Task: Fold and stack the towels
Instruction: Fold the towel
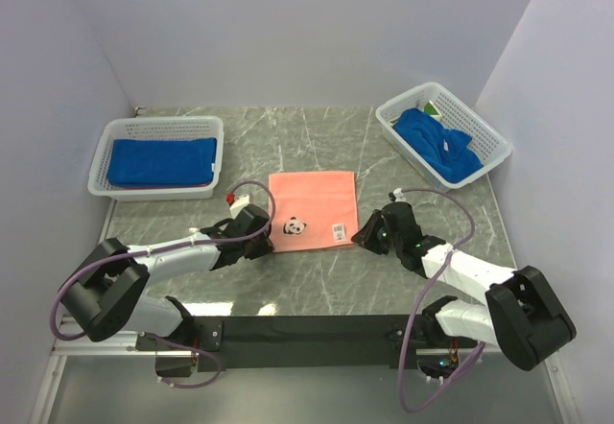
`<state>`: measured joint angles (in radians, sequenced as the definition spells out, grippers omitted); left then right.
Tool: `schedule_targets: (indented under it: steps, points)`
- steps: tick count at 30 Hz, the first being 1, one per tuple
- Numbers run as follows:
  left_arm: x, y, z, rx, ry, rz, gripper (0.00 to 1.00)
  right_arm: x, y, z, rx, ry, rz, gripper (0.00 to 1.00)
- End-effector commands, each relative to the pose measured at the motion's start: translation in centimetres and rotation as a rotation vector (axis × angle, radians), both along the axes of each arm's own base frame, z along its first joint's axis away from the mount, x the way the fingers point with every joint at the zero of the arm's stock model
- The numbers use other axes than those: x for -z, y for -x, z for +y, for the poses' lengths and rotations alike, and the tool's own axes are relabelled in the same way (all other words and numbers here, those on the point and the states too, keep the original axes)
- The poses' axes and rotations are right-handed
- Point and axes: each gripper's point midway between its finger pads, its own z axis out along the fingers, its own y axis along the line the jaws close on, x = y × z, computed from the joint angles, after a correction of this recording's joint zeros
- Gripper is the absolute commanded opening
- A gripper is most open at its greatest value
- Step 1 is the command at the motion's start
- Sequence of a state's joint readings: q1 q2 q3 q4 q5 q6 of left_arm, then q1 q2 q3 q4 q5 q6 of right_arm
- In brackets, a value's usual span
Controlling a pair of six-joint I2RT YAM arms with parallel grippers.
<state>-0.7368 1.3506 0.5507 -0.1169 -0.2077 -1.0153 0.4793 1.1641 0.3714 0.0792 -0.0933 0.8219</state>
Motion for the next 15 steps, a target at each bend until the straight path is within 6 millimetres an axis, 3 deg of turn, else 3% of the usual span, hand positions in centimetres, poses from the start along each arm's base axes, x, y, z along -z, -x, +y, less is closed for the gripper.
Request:
schedule_targets:
  steps: [1,8,13,15]
  points:
    - [-0.8,-0.1,-0.3,0.006,-0.001,-0.008,0.25,0.4,-0.6,-0.4,0.048,-0.005,-0.011,0.27]
    - [-0.8,-0.1,-0.2,0.007,-0.002,-0.009,0.22,1.7,-0.6,-0.4,0.058,-0.008,0.008,0.32]
    - [-0.9,-0.1,-0.2,0.007,-0.005,-0.011,0.19,1.5,-0.8,-0.4,0.057,-0.004,-0.005,0.25]
    - [-0.9,-0.1,-0.2,0.007,-0.009,-0.010,0.18,1.2,-0.8,-0.5,0.057,0.000,-0.009,0.18]
